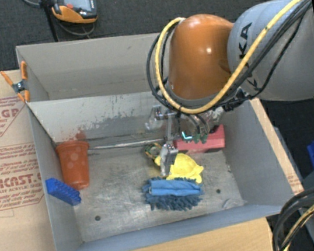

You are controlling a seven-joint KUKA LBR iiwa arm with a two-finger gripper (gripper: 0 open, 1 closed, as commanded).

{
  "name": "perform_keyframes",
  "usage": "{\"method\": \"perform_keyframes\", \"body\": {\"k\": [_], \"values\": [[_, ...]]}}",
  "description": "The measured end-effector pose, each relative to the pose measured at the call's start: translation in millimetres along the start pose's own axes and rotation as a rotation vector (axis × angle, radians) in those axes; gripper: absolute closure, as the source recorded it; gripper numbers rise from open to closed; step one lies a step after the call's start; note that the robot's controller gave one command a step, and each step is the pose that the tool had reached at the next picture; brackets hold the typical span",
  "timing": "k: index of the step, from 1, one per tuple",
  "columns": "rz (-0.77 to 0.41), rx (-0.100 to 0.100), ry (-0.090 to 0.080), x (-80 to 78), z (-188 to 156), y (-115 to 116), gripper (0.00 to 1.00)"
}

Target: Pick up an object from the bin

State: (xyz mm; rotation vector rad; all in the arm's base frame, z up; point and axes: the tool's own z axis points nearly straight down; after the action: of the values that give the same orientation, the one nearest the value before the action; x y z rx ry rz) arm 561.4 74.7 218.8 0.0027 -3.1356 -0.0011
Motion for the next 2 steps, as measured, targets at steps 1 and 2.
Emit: {"method": "perform_keyframes", "body": {"k": [1,2], "values": [[0.001,0.000,-0.008,-1.6,-4,0,0.00],[-0.061,0.000,-0.016,5.8,16,-6,0.00]]}}
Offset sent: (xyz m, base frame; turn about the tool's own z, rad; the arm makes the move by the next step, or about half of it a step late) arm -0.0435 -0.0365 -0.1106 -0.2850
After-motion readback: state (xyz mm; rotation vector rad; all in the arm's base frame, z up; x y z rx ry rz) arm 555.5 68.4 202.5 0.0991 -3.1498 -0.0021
